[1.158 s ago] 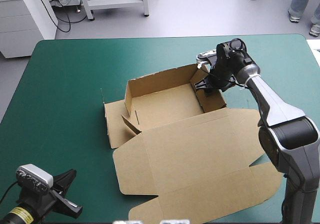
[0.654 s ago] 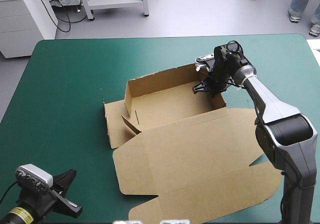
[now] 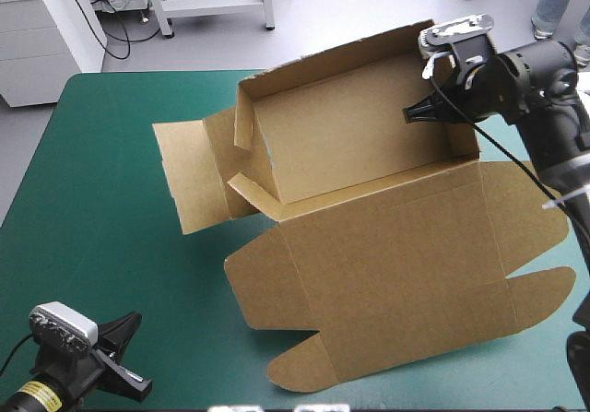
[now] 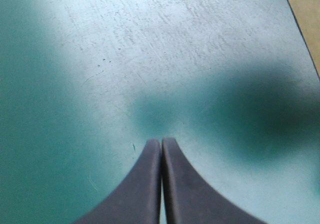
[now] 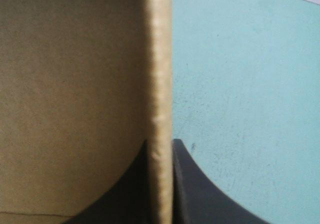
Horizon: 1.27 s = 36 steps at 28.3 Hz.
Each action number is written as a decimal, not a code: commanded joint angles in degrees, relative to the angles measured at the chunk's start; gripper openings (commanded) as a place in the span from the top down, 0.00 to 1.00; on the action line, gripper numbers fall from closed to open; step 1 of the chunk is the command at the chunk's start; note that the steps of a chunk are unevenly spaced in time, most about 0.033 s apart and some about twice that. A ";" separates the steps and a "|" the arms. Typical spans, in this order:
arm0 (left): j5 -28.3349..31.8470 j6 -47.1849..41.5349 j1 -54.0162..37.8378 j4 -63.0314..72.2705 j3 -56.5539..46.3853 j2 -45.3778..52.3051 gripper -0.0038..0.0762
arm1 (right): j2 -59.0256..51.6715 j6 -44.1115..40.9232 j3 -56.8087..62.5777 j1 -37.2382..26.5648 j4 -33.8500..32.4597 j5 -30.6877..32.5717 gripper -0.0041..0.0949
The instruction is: Fold the box
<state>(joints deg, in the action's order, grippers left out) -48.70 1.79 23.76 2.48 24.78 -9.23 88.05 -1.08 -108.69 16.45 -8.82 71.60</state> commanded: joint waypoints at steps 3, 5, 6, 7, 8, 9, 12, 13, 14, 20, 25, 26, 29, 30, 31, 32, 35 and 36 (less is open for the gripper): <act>3.87 -0.71 -0.11 0.41 1.39 -0.74 0.88 | -5.61 -3.14 -1.23 -0.24 -1.26 0.15 0.98; 3.87 -0.71 -0.11 0.41 1.39 -0.74 0.75 | -5.61 -3.97 -1.13 -0.24 -1.26 0.15 0.98; 3.87 -0.71 -0.11 0.41 1.39 -0.74 0.67 | -5.61 -4.08 -1.13 -0.24 -1.26 0.15 0.98; 3.87 -0.71 -0.11 0.41 1.39 -0.74 0.61 | -5.50 -4.33 -1.13 -0.24 -1.26 0.15 0.98; 3.87 -0.93 -0.11 0.41 1.39 -0.74 0.54 | -5.50 -4.48 -1.13 -0.24 -1.26 0.15 0.98; 3.87 -1.07 -0.11 0.41 1.39 -0.74 0.46 | -5.50 -4.48 -1.13 -0.68 -1.14 0.15 0.98; 3.87 -1.15 -0.11 0.41 1.39 -0.74 0.37 | -5.50 -4.48 -1.13 -3.89 1.36 0.15 0.98; 3.87 -1.15 -0.11 0.41 1.39 -0.74 0.37 | -5.50 -4.48 -1.13 -5.31 2.44 0.15 0.98; 3.87 -1.15 -0.11 0.41 1.39 -0.74 0.38 | -5.50 -3.88 -1.13 -6.41 3.68 0.15 0.98; 7.22 -1.79 -0.11 1.30 1.39 -0.74 0.40 | -5.50 -2.08 -1.13 -11.24 7.23 0.15 0.98; 12.93 -2.32 -0.11 -0.38 1.39 -2.20 0.40 | -5.50 -0.57 -1.13 -11.26 8.37 0.15 0.98; 13.50 -3.56 -0.11 -0.96 1.39 -3.29 0.40 | -5.50 -0.40 -1.13 -11.26 8.37 0.15 0.98; 13.58 -8.86 -0.11 -4.67 2.60 -8.05 0.40 | -5.50 -0.19 -1.13 -11.26 8.37 0.15 0.98; 13.73 -10.07 -0.11 -5.63 3.51 -9.66 0.40 | -5.50 -0.05 -1.13 -11.26 8.37 0.15 0.98; 14.24 -10.86 -0.11 -6.42 4.77 -12.16 0.40 | -5.50 0.26 -1.13 -11.26 8.82 0.15 0.98; 14.51 -11.61 -0.11 -7.74 6.28 -13.92 0.40 | -5.50 0.39 -1.13 -11.26 8.82 0.15 0.98; 13.96 -14.10 -0.11 -14.35 11.36 -20.84 0.40 | -5.50 0.53 -1.13 -11.26 8.82 0.15 0.98; 13.14 -15.39 -0.11 -17.19 13.24 -23.24 0.40 | -5.50 0.53 -1.13 -11.26 8.82 0.15 0.98</act>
<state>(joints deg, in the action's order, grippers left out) -39.16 -10.17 23.76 -8.56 32.25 -26.60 84.67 -0.60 -108.22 5.63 -0.58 71.65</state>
